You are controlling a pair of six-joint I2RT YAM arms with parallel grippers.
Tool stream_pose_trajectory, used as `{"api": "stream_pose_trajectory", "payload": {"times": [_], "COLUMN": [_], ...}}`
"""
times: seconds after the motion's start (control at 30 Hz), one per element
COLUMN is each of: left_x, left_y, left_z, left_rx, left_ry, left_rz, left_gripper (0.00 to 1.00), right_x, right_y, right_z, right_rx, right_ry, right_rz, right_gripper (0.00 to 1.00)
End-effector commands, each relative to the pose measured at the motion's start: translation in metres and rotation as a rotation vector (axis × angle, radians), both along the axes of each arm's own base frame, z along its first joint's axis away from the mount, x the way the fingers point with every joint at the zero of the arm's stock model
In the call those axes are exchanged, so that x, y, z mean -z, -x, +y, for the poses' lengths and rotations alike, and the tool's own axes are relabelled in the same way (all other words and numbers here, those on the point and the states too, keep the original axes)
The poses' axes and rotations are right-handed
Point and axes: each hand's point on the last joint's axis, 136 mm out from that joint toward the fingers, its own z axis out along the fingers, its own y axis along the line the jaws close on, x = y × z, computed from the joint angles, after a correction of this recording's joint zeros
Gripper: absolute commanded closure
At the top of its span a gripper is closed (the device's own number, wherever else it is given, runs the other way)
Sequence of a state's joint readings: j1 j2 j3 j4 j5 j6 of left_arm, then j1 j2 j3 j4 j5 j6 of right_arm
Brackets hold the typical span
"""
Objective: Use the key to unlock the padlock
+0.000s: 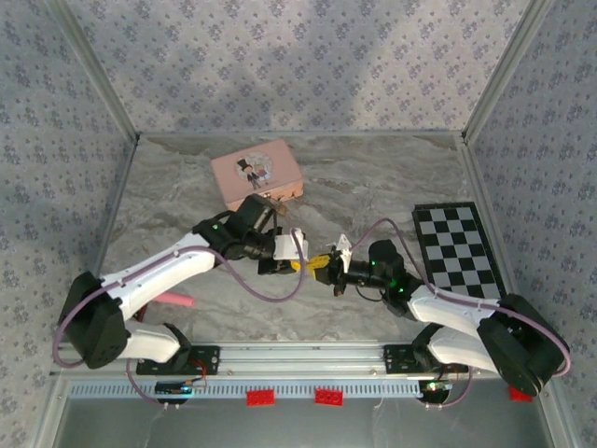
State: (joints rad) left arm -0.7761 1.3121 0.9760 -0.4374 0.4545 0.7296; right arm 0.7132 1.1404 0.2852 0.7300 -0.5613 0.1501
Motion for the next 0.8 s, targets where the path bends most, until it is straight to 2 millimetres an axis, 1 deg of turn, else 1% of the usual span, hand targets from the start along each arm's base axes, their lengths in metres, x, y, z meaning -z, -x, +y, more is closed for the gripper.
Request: {"api": "stream_pose_trajectory", "payload": {"times": [0.0,0.07,0.1,0.17,0.2,0.27,0.33,0.4,0.47,0.53,0.57,0.63,0.77], "left_x": [-0.054,-0.078,-0.085,-0.097,-0.098,-0.092,-0.081,-0.064,-0.044,-0.024,-0.015,0.002,0.031], "left_y": [-0.032,-0.051,-0.061,-0.086,-0.094,-0.107,-0.118,-0.129,-0.139,-0.147,-0.151,-0.159,-0.176], "left_z": [-0.002,0.008,0.016,0.040,0.051,0.073,0.090,0.107,0.121,0.129,0.130,0.125,0.109], "left_rx": [-0.145,-0.294,-0.373,-0.576,-0.650,-0.790,-0.920,-1.060,-1.196,-1.299,-1.338,-1.373,-1.406], "left_ry": [0.223,0.358,0.410,0.523,0.557,0.588,0.611,0.624,0.648,0.665,0.672,0.665,0.688], "left_rz": [-0.120,-0.111,-0.093,-0.036,-0.001,0.071,0.119,0.162,0.240,0.323,0.359,0.422,0.535], "left_gripper": [0.65,0.63,0.63,0.63,0.63,0.62,0.58,0.53,0.49,0.49,0.49,0.49,0.49], "right_x": [0.000,0.002,0.002,0.001,0.000,-0.001,-0.003,-0.003,0.000,0.000,0.000,-0.001,-0.004], "right_y": [-0.006,-0.010,-0.013,-0.020,-0.024,-0.033,-0.037,-0.040,-0.042,-0.041,-0.041,-0.039,-0.035], "right_z": [-0.005,-0.008,-0.010,-0.016,-0.019,-0.028,-0.034,-0.041,-0.049,-0.056,-0.059,-0.063,-0.066], "right_rx": [0.053,0.083,0.105,0.161,0.195,0.276,0.331,0.383,0.442,0.475,0.484,0.495,0.493], "right_ry": [-0.003,-0.001,-0.003,-0.017,-0.026,-0.047,-0.073,-0.091,-0.100,-0.122,-0.133,-0.144,-0.154], "right_rz": [0.032,0.055,0.066,0.092,0.107,0.146,0.177,0.206,0.228,0.229,0.225,0.220,0.207], "right_gripper": [1.00,1.00,1.00,1.00,1.00,1.00,1.00,1.00,1.00,1.00,1.00,1.00,1.00]}}
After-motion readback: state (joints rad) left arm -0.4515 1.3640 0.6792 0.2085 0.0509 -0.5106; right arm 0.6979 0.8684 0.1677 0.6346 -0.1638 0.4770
